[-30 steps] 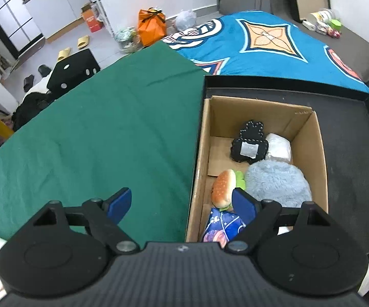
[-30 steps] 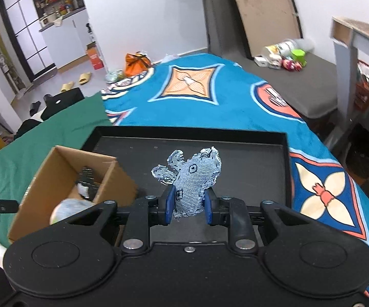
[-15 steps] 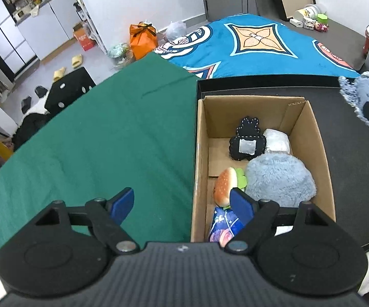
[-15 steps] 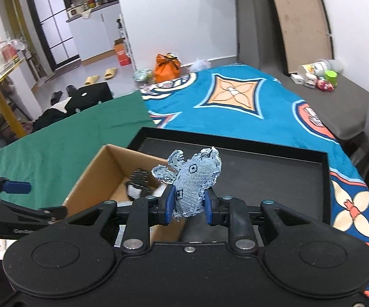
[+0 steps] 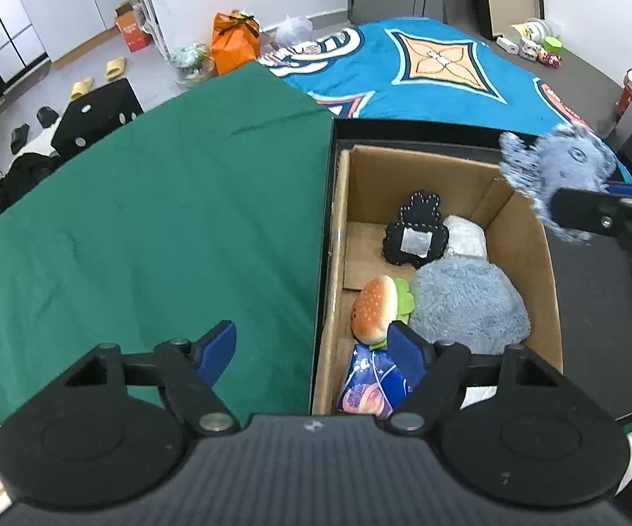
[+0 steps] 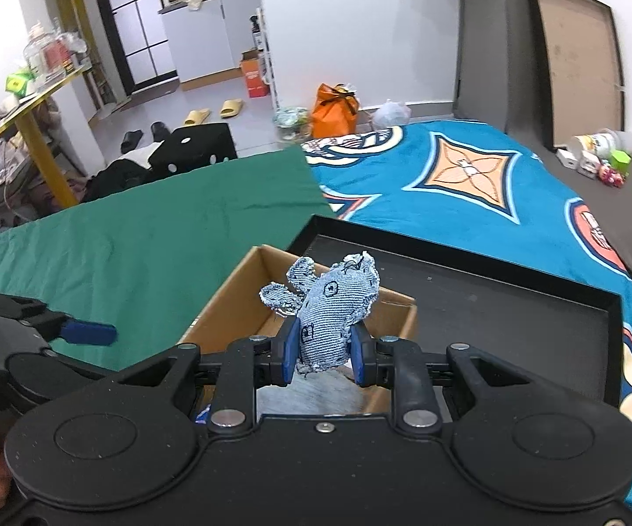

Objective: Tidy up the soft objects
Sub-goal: 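Carry the denim plush over the box and release it inside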

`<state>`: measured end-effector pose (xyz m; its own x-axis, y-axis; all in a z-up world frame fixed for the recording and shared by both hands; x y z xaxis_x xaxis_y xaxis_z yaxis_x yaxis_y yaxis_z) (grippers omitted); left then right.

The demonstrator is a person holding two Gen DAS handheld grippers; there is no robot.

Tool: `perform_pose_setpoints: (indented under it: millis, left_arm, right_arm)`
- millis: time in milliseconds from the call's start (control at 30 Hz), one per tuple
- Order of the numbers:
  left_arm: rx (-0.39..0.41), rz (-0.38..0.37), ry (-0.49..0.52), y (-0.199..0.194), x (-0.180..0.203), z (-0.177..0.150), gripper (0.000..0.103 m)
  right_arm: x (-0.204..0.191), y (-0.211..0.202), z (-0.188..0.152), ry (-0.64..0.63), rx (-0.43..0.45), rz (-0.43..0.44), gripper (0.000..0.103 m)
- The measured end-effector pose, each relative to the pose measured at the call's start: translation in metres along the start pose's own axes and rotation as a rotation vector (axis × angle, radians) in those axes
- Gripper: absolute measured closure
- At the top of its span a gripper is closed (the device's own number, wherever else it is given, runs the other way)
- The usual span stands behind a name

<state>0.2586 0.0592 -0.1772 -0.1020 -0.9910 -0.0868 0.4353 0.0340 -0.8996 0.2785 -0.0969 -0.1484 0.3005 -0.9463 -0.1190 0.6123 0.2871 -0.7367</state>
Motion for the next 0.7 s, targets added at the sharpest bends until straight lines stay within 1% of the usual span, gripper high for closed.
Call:
perform_pose_setpoints:
  millis: [67,100,167,200,267,367,400,467,533,567,667,700]
  left_arm:
    - [-0.032,-0.010,-0.007,0.006,-0.002,-0.002,0.040]
    - [-0.048,-0.018,-0.015,0.009,-0.003,-0.002,0.042]
    - [-0.081,-0.036,-0.041,0.016,-0.007,-0.004,0.053]
    - [-0.097,-0.044,-0.054,0.019,-0.009,-0.005,0.056]
    - [-0.120,-0.066,-0.074,0.024,-0.012,-0.007,0.067]
    - [-0.138,-0.091,-0.091,0.027,-0.016,-0.010,0.078]
    - [-0.142,-0.097,-0.092,0.028,-0.016,-0.010,0.080]
    - [-0.144,-0.116,-0.092,0.029,-0.017,-0.011,0.090]
    - [-0.144,-0.136,-0.079,0.029,-0.013,-0.010,0.095]
    - [-0.140,-0.132,-0.067,0.029,-0.011,-0.010,0.095]
    - [-0.127,-0.133,-0.047,0.028,-0.009,-0.011,0.095]
    - [-0.123,-0.137,-0.048,0.027,-0.010,-0.011,0.095]
  right_arm:
    - [-0.006,0.004,0.001,-0.010,-0.004,0.004,0.079]
    - [-0.010,0.006,0.002,-0.014,-0.007,0.008,0.079]
    - [-0.015,0.008,0.002,-0.023,-0.010,0.012,0.079]
    - [-0.017,0.010,0.002,-0.027,-0.012,0.014,0.079]
    - [-0.020,0.013,0.002,-0.032,-0.017,0.015,0.079]
    - [-0.025,0.018,0.002,-0.037,-0.028,0.019,0.079]
    - [-0.027,0.020,0.002,-0.040,-0.030,0.020,0.079]
    - [-0.031,0.023,0.003,-0.046,-0.034,0.022,0.079]
    - [-0.035,0.028,0.004,-0.049,-0.039,0.025,0.079]
    - [-0.037,0.030,0.004,-0.050,-0.040,0.028,0.078]
    - [-0.043,0.035,0.005,-0.050,-0.050,0.046,0.070]
    - [-0.045,0.036,0.005,-0.048,-0.057,0.057,0.065]
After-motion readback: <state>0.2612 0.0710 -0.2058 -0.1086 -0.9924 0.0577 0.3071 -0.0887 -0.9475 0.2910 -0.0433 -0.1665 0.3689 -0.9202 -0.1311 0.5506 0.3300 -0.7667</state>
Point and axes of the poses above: each gripper's, at about its wrist camera, not at the fingertips, and y roughly the way its jaws point, x to its right, z to its top, the point moved 4 cm from there along y, roughly the way its jaws point, and after that the axes turned 5 degrees about y, right-handed, at the moved point
